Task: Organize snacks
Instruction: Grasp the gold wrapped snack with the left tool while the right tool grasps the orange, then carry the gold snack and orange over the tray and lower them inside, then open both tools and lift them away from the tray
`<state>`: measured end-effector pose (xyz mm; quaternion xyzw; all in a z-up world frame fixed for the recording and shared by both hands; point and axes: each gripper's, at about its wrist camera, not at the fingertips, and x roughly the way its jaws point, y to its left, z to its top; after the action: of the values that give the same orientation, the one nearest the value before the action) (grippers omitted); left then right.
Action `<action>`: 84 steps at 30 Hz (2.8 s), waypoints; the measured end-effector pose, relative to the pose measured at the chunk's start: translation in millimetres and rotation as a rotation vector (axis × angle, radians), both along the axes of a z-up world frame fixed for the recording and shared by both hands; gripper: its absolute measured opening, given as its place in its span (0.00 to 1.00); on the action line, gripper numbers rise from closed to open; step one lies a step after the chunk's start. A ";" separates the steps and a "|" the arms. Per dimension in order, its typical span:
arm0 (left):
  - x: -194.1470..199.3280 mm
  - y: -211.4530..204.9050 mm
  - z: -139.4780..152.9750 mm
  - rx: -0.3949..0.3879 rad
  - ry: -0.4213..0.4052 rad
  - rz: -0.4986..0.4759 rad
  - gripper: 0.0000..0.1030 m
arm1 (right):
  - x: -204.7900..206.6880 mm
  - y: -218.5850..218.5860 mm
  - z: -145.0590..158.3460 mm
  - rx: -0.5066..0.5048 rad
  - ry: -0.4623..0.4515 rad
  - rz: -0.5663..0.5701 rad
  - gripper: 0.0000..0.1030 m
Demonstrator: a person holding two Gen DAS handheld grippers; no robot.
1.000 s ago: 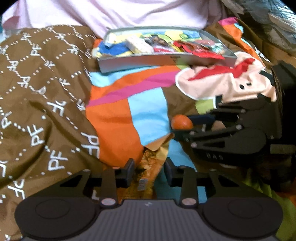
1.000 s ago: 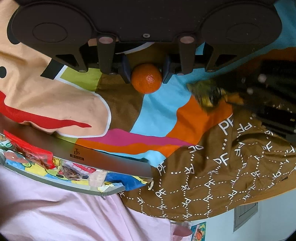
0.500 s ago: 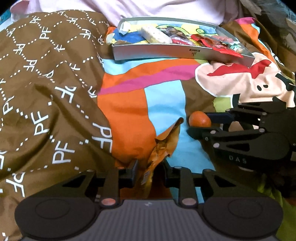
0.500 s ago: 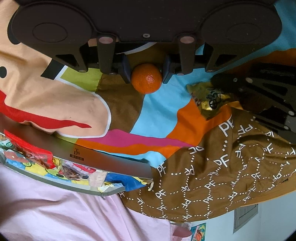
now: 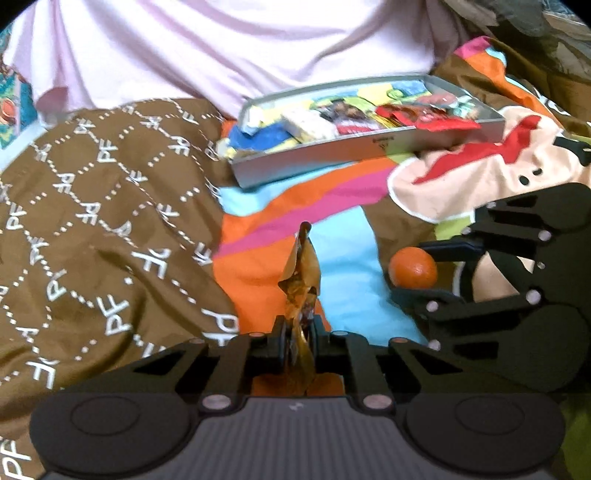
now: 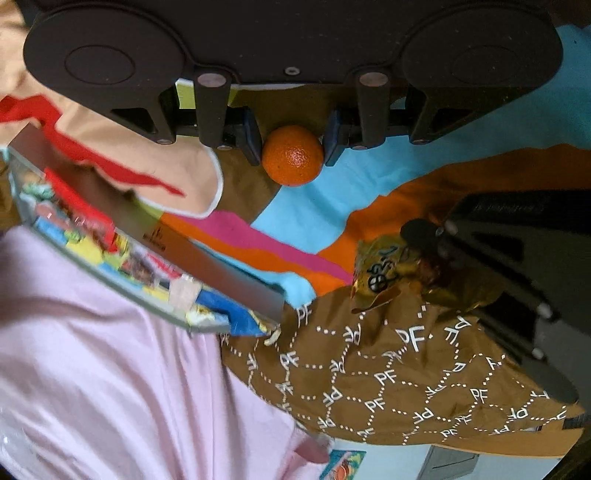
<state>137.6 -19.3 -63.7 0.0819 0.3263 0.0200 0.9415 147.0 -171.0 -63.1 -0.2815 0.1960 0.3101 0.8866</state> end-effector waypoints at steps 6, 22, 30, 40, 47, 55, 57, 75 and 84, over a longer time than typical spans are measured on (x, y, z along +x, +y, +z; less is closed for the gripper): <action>6.8 2.3 10.7 0.002 -0.033 0.037 0.13 | 3.4 -5.4 10.7 0.025 -0.082 -0.031 0.36; 101.8 1.3 69.6 -0.121 -0.175 0.131 0.13 | 89.9 -17.4 53.7 0.270 -0.264 -0.185 0.37; 188.5 -11.7 76.5 -0.169 -0.159 0.163 0.13 | 131.0 -23.9 40.1 0.348 -0.207 -0.255 0.37; 226.9 -13.0 47.7 -0.180 -0.098 0.209 0.13 | 140.2 -22.5 31.9 0.375 -0.181 -0.272 0.38; 223.4 -16.1 38.1 -0.198 -0.080 0.215 0.14 | 142.9 -24.1 30.6 0.384 -0.174 -0.289 0.42; 223.4 -16.6 38.4 -0.206 -0.075 0.220 0.25 | 142.3 -24.7 31.2 0.386 -0.183 -0.302 0.60; 222.0 -16.5 39.5 -0.207 -0.082 0.228 0.37 | 141.8 -24.8 32.3 0.385 -0.182 -0.306 0.65; 180.6 -21.3 82.2 -0.279 -0.200 0.224 0.89 | 121.9 -46.0 74.8 0.434 -0.186 -0.398 0.93; 155.2 -30.9 115.0 -0.275 -0.264 0.216 0.96 | 96.7 -63.4 107.3 0.464 -0.217 -0.471 0.99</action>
<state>292.7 -50.3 51.3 -0.0863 0.2065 0.0868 0.9708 243.7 -234.3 44.3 -0.0506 0.0844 0.1013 0.9900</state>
